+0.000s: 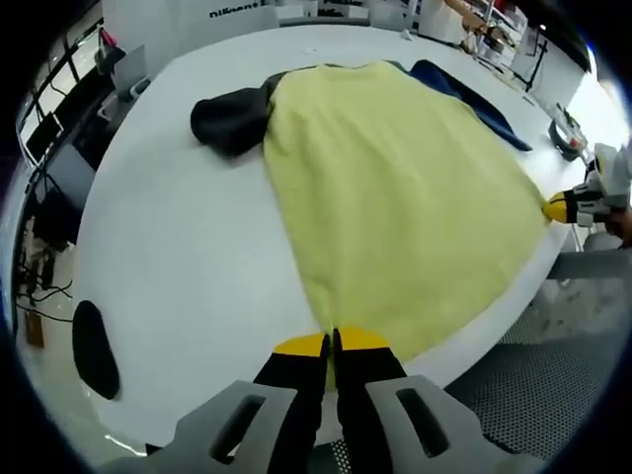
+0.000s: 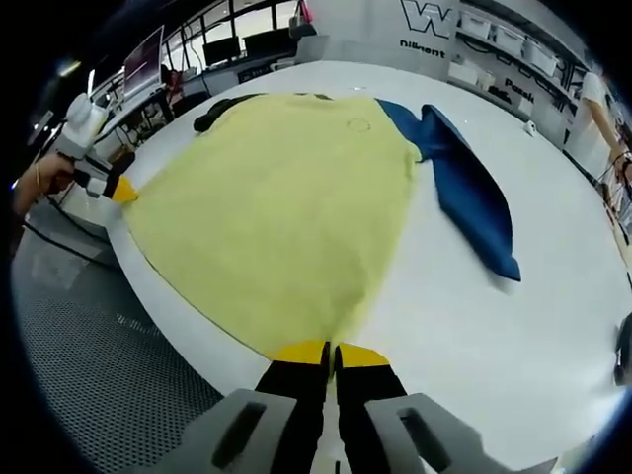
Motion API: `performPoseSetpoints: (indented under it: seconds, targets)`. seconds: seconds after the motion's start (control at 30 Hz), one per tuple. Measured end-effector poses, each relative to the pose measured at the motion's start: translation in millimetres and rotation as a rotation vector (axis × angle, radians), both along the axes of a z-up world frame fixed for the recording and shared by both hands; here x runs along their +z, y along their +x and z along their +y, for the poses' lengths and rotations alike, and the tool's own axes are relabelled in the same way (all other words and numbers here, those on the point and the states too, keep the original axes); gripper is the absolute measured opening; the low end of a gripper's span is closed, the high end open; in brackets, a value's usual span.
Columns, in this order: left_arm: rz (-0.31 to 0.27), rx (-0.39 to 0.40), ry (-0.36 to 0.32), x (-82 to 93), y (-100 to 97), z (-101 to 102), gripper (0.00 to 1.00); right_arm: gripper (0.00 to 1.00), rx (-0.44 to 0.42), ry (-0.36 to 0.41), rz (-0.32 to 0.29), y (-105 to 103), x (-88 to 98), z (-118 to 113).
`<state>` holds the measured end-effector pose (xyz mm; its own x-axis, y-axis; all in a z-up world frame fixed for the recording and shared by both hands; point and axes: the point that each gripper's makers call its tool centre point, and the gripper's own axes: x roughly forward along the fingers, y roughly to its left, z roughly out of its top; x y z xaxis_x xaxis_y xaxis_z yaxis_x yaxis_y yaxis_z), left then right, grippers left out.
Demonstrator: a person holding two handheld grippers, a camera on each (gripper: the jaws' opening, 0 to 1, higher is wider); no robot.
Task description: Fold the garment on the visible template until the final outline fits inside the template.
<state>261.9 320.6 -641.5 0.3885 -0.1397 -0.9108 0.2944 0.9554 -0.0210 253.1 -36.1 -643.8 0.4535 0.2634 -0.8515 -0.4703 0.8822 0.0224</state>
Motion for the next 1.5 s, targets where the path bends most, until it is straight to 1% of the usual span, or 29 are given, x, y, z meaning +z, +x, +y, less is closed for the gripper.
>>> performPoseSetpoints:
  seconds: [0.1,0.17,0.3,0.4,0.43,0.47,0.5,0.57,0.6,0.67,0.7,0.73,0.8,0.83,0.87,0.93,1.0,1.13,1.2,1.33,1.4,1.43,1.5]
  targets:
    - [0.007,-0.009,0.000,0.3,-1.8,0.4,0.05,0.00,0.004,0.000,0.005,-1.6,-0.3,0.4]
    - [0.025,-0.014,-0.007,0.4,-5.0,0.0,0.06,0.00,0.006,0.004,0.002,-1.4,-0.4,0.5]
    - [0.010,-0.007,-0.004,3.9,-2.4,5.6,0.06,0.00,0.000,0.019,0.008,-0.7,-0.5,-0.1]
    - [0.011,0.024,-0.036,8.9,-2.2,6.7,0.08,0.00,-0.005,0.025,0.011,0.0,1.0,-0.7]
    - [0.010,0.034,-0.048,12.9,-1.7,7.0,0.09,0.01,-0.007,0.039,0.020,0.3,3.4,0.1]
    - [0.007,0.040,-0.052,14.9,-0.9,7.4,0.11,0.04,-0.011,0.044,0.022,0.6,4.4,0.4]
    - [-0.029,0.043,-0.071,24.2,6.4,7.6,0.12,0.09,-0.017,0.055,0.011,5.2,9.9,0.1]
    - [-0.058,0.048,-0.086,33.9,15.2,8.6,0.17,0.15,-0.022,0.074,-0.013,13.7,18.2,0.6]
    - [-0.086,0.047,-0.096,41.0,23.9,9.5,0.19,0.17,-0.026,0.094,-0.036,21.7,25.6,1.7]
    - [-0.131,0.048,-0.097,52.6,39.6,12.7,0.24,0.20,-0.029,0.113,-0.064,32.7,35.9,2.1]
    - [-0.155,0.048,-0.089,59.0,45.0,12.3,0.25,0.23,-0.034,0.115,-0.080,41.1,42.3,0.2]
    - [-0.192,0.055,-0.067,67.3,55.0,16.2,0.24,0.25,-0.033,0.111,-0.089,48.5,47.3,-1.5]
    - [-0.231,0.046,-0.040,78.7,66.5,17.9,0.21,0.30,-0.032,0.106,-0.110,59.3,54.2,-3.6]
    - [-0.231,0.045,-0.042,81.1,69.2,16.8,0.21,0.31,-0.028,0.109,-0.131,67.0,59.7,-4.3]
    - [-0.234,0.046,-0.041,83.7,72.5,16.5,0.22,0.31,-0.029,0.112,-0.134,71.2,62.8,-4.8]
    - [-0.263,0.048,-0.040,89.1,82.4,16.1,0.24,0.33,-0.029,0.128,-0.154,83.7,70.2,-5.1]
    - [-0.279,0.050,-0.044,93.0,92.9,15.9,0.27,0.36,-0.025,0.139,-0.182,96.2,77.2,-4.4]
    - [-0.311,0.063,-0.066,98.8,113.8,13.9,0.38,0.39,-0.010,0.140,-0.224,117.5,88.7,-3.1]
    - [-0.325,0.065,-0.068,100.8,124.0,15.1,0.43,0.45,0.001,0.139,-0.240,128.0,92.9,-1.4]
    - [-0.340,0.082,-0.065,101.7,144.0,21.3,0.52,0.54,0.000,0.144,-0.260,150.2,98.4,0.1]
    - [-0.349,0.099,-0.076,101.2,154.3,24.5,0.54,0.59,0.001,0.148,-0.268,161.2,99.3,1.3]
    - [-0.346,0.100,-0.080,99.6,158.7,25.4,0.56,0.60,0.003,0.148,-0.269,163.6,99.3,1.7]
    - [-0.348,0.105,-0.074,95.5,169.6,29.4,0.60,0.60,0.013,0.149,-0.270,175.2,98.1,3.3]
